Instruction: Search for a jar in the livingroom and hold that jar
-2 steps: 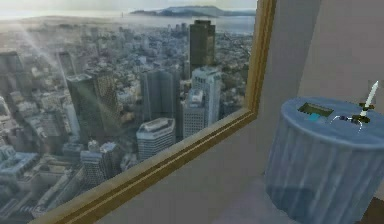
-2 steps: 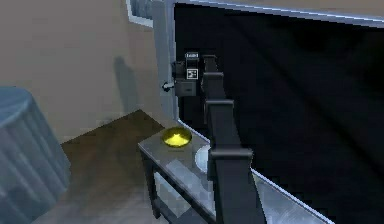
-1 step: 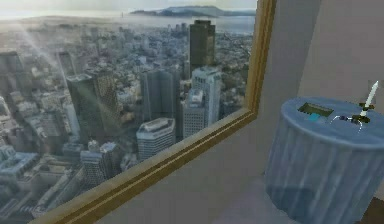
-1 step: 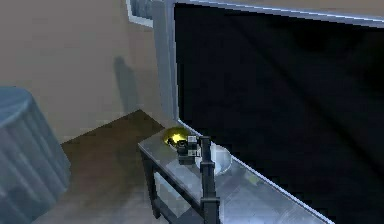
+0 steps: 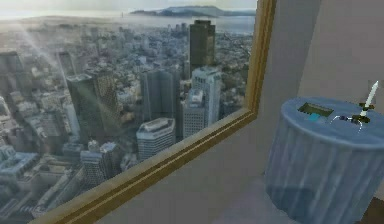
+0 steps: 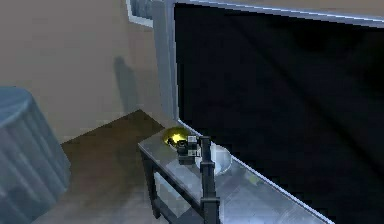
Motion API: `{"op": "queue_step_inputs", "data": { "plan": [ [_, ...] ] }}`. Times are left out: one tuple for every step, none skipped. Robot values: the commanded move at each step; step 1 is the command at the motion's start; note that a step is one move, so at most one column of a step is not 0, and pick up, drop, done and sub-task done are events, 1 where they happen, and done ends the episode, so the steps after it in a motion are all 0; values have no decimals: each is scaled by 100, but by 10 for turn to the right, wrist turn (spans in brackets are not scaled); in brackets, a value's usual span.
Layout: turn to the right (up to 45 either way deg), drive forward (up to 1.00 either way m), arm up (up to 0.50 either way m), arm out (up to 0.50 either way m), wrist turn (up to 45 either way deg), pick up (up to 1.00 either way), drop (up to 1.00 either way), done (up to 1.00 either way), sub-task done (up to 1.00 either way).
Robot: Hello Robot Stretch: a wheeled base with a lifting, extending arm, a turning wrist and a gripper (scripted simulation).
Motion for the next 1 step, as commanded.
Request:
{"op": "queue_step_inputs", "data": {
  "plan": [
    [0, 0, 10, 0, 0, 0, 0, 0, 0]
  ]
}}
